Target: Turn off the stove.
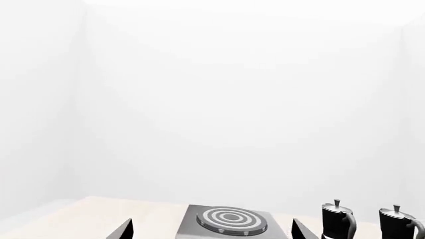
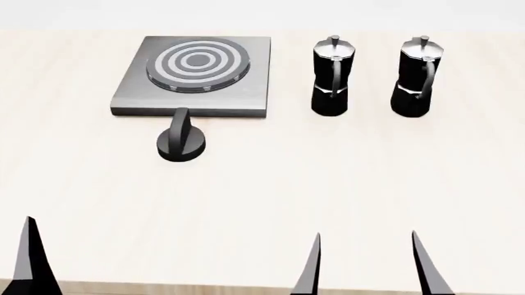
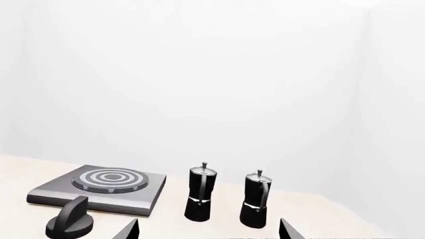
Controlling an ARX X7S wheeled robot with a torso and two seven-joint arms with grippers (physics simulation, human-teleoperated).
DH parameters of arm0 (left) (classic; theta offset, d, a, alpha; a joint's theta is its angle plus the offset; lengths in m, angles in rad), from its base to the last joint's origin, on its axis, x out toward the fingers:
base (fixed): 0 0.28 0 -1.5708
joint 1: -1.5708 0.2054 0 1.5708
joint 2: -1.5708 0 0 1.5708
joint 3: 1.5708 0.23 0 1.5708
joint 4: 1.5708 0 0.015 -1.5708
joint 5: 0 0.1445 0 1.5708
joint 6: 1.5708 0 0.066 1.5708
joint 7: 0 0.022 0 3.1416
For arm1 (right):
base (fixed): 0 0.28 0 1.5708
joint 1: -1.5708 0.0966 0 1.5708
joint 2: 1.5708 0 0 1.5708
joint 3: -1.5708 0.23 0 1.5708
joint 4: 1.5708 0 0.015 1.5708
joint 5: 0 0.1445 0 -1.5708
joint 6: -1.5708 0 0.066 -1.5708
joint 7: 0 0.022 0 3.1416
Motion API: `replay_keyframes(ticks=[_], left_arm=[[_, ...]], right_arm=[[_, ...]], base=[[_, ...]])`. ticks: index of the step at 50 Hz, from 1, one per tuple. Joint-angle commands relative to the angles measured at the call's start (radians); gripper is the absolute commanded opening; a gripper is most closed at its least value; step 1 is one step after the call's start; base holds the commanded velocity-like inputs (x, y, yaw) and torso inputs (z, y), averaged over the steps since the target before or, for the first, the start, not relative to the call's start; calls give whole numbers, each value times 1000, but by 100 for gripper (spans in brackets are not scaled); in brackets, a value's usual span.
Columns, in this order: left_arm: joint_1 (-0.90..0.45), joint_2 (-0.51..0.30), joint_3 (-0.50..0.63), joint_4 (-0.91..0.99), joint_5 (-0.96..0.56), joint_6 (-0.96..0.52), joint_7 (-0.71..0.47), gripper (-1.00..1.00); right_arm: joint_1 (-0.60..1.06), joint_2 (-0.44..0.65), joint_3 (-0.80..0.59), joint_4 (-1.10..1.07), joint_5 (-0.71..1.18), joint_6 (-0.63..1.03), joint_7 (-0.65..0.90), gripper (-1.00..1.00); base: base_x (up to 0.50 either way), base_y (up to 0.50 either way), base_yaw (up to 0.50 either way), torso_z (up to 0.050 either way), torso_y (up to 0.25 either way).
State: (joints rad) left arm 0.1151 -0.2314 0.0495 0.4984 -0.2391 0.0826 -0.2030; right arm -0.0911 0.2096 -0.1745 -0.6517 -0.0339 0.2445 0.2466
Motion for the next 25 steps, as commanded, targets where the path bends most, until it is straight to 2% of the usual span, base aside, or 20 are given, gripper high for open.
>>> replay_keyframes(ticks=[1,14,25], left_arm=[[-2,-6,5,1,-3,-3,-7,100],[-3,-13,12,1,-4,-2,-13,100],[0,-15,17,-9,2,9,-17,100]], right_arm=[[4,2,1,4,15,5,7,100],[6,8,-2,5,25,7,14,100],[2,15,-8,0,25,4,22,100]], base=[[0,0,0,0,0],[23,0,0,0,0],[123,0,0,0,0]])
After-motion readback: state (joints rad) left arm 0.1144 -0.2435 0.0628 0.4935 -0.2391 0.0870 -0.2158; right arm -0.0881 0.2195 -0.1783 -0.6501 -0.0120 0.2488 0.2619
